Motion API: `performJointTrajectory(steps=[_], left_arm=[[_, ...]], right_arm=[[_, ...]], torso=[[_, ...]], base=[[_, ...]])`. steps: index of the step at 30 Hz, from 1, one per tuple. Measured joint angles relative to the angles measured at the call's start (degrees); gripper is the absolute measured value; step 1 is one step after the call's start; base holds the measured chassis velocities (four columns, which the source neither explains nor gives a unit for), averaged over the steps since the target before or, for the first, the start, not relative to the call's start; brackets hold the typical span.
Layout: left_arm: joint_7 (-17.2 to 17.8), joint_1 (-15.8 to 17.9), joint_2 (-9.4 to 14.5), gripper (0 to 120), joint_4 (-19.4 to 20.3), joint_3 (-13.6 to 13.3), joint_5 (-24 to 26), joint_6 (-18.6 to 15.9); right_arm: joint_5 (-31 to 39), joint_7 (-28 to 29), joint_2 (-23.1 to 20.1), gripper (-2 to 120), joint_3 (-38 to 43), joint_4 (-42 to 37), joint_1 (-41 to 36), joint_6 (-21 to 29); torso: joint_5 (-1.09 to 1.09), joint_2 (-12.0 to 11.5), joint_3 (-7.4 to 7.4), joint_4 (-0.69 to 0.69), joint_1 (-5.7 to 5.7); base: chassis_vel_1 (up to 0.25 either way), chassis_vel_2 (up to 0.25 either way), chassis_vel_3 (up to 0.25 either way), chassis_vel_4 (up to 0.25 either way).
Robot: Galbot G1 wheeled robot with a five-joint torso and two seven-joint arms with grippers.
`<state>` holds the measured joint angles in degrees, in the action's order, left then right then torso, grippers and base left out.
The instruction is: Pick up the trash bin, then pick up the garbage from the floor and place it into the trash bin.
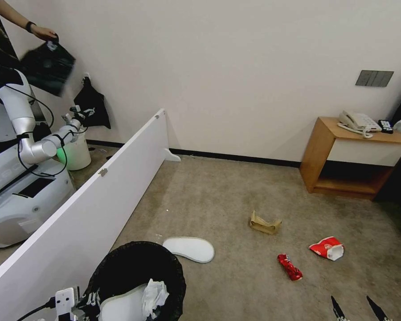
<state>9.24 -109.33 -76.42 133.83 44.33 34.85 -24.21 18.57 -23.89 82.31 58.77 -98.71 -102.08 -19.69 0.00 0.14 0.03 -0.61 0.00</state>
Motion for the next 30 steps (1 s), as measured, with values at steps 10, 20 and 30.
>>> performJointTrajectory(steps=[10,20,30], left_arm=[[-0.1,0.0,0.0,4,0.0,0.0,0.1,0.0],[-0.1,0.0,0.0,4,0.0,0.1,0.1,0.0],[-0.2,-0.1,-0.1,4,0.0,0.0,0.0,0.1]], right_arm=[[0.1,-0.1,0.0,100,0.1,-0.2,0.0,0.0],[0.3,-0.3,-0.1,100,0.2,-0.3,0.0,0.0],[0.5,-0.9,-0.1,100,0.3,-0.3,0.1,0.0]], torso=[[0.00,0.0,0.00,0.00,0.00],[0.00,0.0,0.00,0.00,0.00],[0.00,0.0,0.00,0.00,0.00]], base=[[-0.025,0.027,0.019,-0.027],[-0.029,0.037,0.026,-0.030],[-0.057,0.058,0.047,-0.054]])
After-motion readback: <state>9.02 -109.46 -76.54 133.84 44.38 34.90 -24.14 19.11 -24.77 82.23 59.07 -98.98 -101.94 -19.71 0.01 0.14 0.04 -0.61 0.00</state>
